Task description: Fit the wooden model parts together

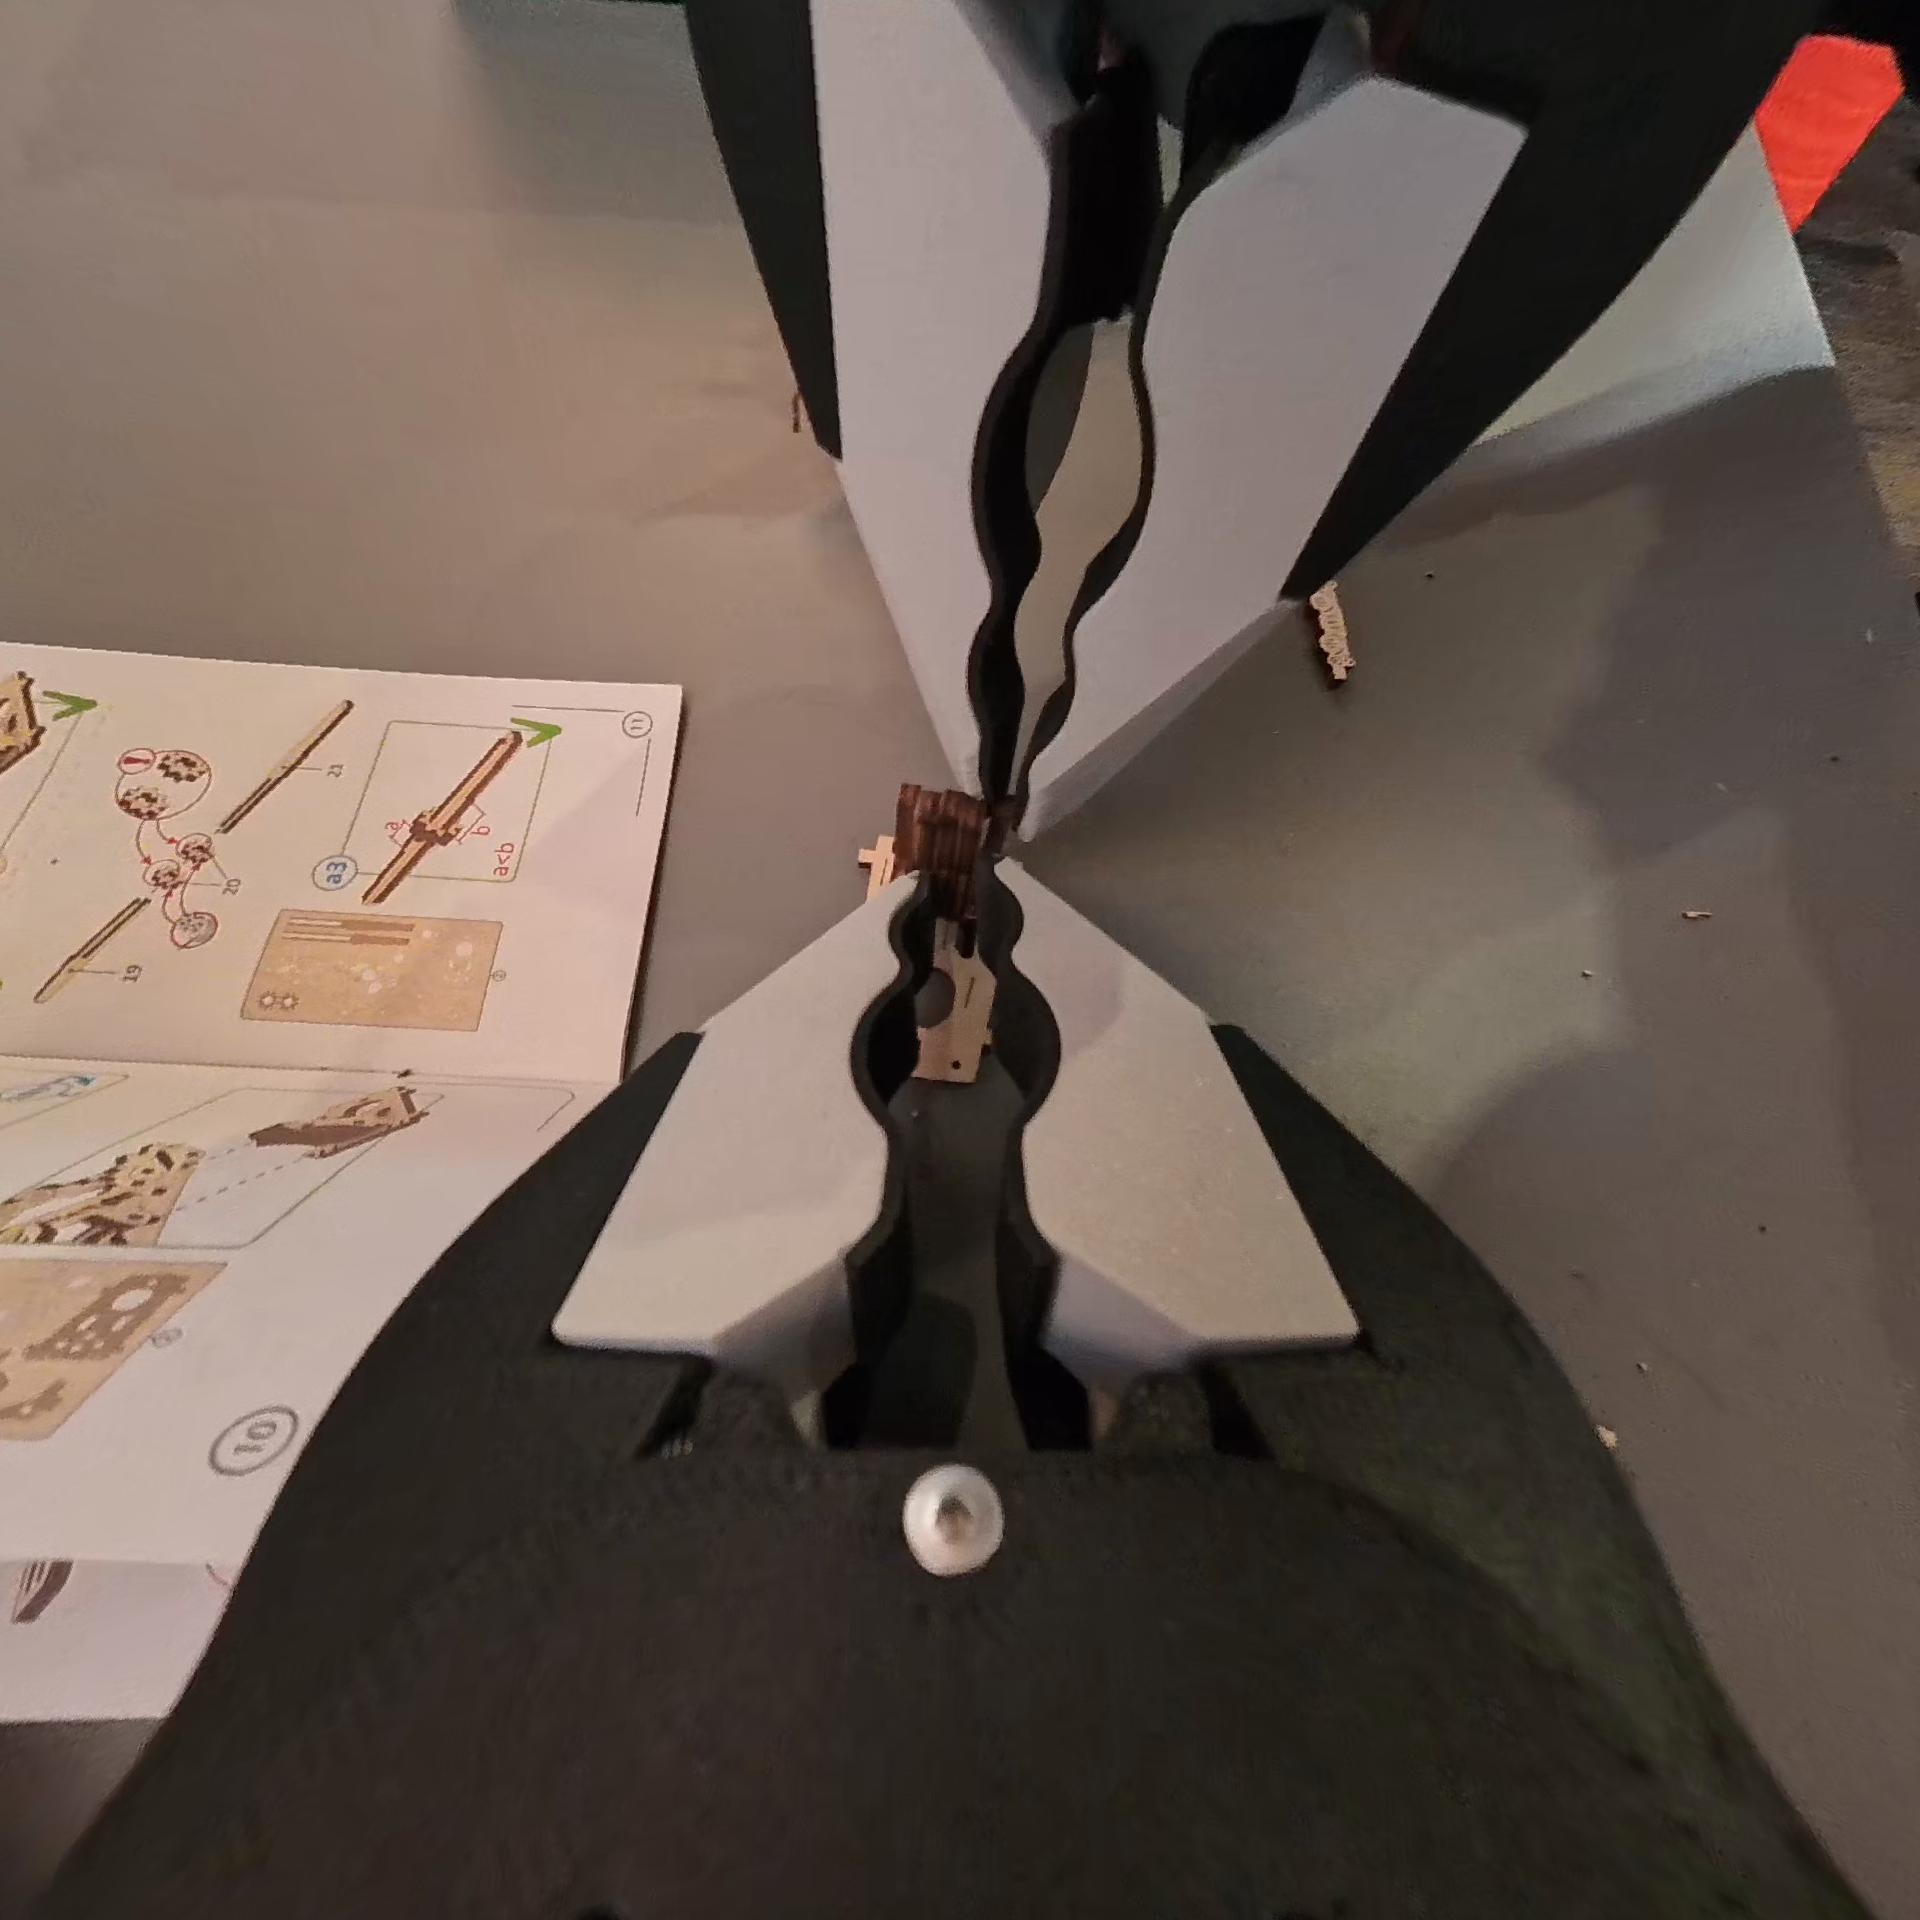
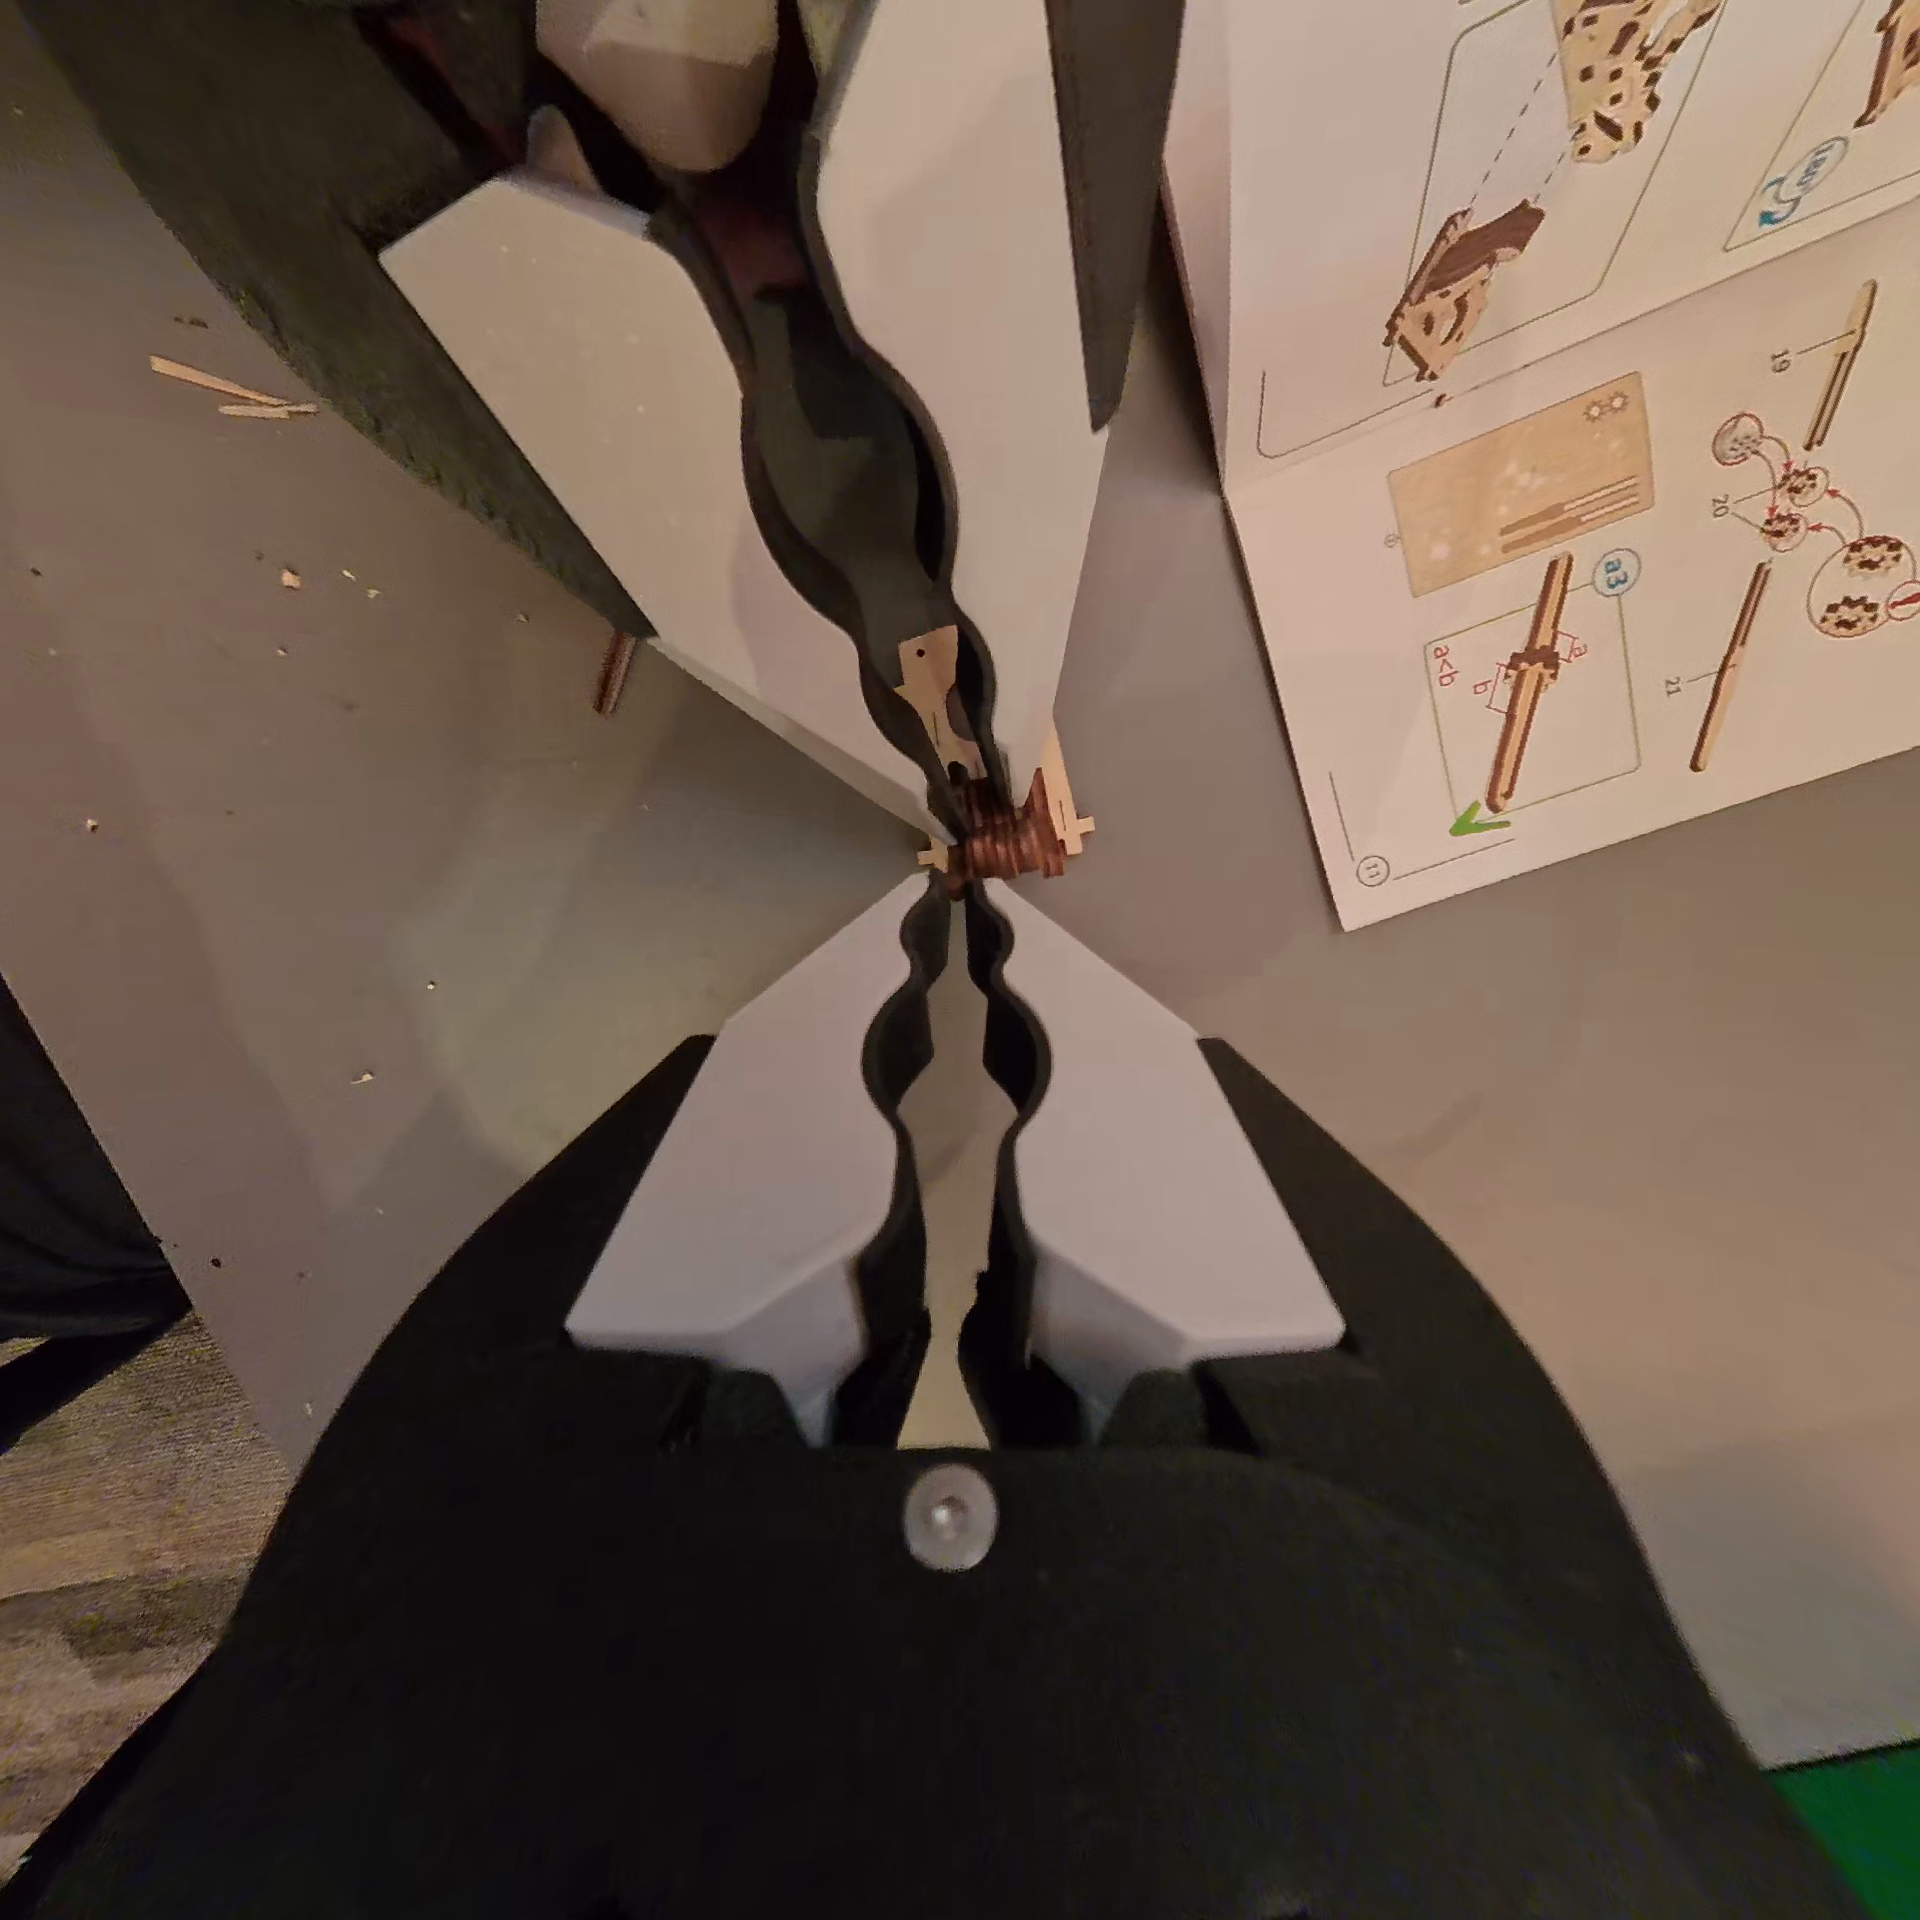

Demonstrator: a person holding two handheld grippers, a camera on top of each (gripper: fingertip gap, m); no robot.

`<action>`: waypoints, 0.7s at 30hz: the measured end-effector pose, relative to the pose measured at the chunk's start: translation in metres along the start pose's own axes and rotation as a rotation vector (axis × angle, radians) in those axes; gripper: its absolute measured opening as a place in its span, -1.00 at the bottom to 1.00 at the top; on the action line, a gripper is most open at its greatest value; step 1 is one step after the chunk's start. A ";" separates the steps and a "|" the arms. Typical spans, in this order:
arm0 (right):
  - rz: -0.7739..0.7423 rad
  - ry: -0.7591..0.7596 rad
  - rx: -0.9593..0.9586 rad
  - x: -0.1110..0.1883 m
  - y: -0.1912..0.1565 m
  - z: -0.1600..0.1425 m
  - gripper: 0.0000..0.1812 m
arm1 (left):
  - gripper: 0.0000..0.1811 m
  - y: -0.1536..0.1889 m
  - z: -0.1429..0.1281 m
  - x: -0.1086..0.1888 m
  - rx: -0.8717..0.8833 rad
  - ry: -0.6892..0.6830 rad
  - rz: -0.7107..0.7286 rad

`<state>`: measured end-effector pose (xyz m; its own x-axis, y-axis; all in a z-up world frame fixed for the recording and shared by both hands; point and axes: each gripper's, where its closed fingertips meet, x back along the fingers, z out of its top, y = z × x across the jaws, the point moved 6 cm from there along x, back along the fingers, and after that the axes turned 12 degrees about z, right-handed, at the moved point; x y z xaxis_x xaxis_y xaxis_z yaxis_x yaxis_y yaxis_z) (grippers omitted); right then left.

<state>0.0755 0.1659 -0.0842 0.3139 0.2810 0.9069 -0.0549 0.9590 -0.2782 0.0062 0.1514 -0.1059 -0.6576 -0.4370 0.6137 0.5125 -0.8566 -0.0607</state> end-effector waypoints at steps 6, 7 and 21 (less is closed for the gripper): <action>-0.002 -0.010 -0.011 0.000 0.000 0.002 -0.99 | -0.93 0.000 -0.001 0.001 -0.006 0.001 0.012; -0.012 -0.020 -0.010 -0.001 0.000 0.003 -0.99 | -0.93 0.000 -0.001 0.001 -0.008 0.001 0.014; -0.015 -0.097 -0.043 -0.001 0.000 0.009 -0.99 | -0.94 0.005 -0.003 0.003 -0.107 0.019 0.114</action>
<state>0.0669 0.1662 -0.0829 0.2212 0.2705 0.9370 -0.0094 0.9613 -0.2753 0.0053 0.1447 -0.1064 -0.6092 -0.5372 0.5834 0.5232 -0.8251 -0.2133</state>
